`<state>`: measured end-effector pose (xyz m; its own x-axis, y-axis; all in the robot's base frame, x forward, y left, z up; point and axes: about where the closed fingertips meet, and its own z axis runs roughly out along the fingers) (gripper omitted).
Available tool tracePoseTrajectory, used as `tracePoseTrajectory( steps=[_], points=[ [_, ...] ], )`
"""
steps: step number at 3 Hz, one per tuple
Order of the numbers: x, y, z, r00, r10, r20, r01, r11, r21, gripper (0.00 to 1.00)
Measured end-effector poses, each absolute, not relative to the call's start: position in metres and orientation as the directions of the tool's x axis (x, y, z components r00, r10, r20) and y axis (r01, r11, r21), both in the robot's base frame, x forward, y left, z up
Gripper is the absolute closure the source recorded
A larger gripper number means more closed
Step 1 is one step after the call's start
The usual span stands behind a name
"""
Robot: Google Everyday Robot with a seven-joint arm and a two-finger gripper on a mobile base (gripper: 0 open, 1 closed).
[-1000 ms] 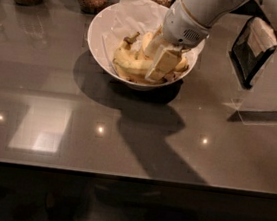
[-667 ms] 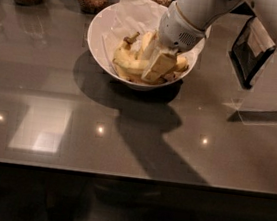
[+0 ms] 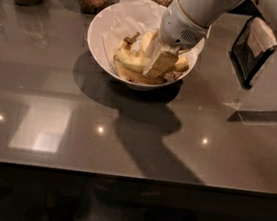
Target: Pick banana from white bowl
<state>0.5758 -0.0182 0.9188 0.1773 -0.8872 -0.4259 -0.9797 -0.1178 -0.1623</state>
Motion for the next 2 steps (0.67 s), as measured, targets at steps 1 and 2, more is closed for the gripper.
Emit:
tracePoseTrajectory(
  steps=[1, 2],
  points=[
    [0.576, -0.018, 0.919, 0.177, -0.887, -0.426, -0.980, -0.118, -0.163, 1.00],
    [0.563, -0.035, 0.942, 0.170, -0.901, -0.399, -0.976, -0.099, -0.191, 1.00]
  ],
)
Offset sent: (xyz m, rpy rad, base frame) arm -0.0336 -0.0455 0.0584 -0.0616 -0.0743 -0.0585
